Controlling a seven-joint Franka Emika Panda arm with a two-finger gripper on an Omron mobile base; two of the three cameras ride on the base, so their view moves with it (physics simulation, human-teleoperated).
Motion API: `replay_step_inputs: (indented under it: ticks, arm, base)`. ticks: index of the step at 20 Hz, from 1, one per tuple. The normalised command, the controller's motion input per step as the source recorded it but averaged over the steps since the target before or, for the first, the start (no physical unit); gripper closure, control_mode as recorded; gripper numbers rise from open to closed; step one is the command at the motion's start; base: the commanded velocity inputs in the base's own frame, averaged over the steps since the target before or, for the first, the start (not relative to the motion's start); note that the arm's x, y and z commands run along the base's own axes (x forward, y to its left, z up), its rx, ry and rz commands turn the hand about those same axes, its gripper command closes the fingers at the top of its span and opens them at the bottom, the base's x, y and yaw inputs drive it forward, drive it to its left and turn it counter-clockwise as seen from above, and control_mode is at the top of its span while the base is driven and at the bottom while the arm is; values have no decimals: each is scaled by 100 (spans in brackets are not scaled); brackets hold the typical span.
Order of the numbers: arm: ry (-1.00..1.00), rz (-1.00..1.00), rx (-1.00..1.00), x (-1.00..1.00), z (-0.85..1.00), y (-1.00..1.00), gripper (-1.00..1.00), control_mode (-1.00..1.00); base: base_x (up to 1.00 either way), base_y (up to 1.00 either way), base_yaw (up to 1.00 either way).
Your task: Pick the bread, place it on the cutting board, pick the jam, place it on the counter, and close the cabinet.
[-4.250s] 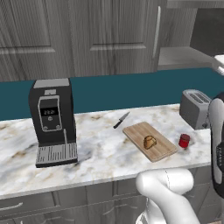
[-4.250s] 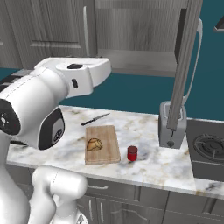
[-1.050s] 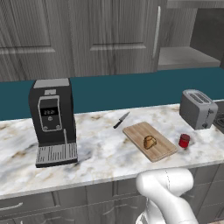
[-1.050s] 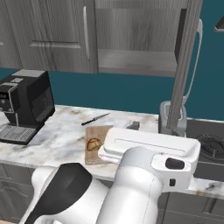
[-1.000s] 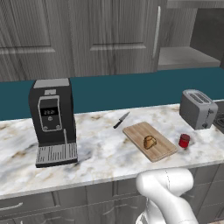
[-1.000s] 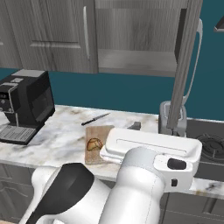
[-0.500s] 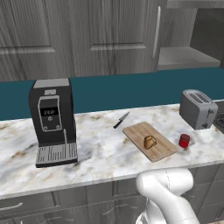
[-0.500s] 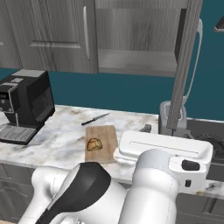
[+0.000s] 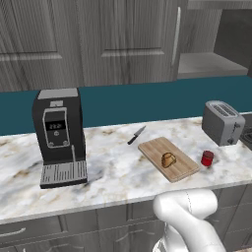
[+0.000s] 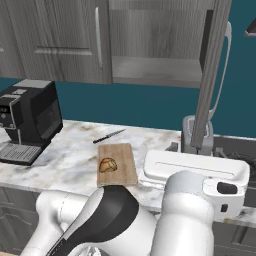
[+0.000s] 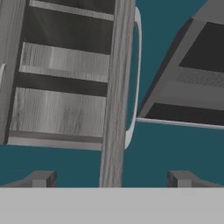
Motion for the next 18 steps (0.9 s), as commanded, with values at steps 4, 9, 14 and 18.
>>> replay_step_inputs:
  ticks: [4, 9, 14, 18]
  arm:
    - [0, 9, 1, 1, 0, -8, -100, -100]
    - [0, 8, 3, 12, 0, -11, -100, -100]
    - [0, 6, 3, 22, 0, -10, -100, -100]
    - [0, 7, 1, 18, 0, -3, -100, -100]
  base:
    - [0, 0, 0]
    - [0, 0, 0]
    - [0, 0, 0]
    - [0, 0, 0]
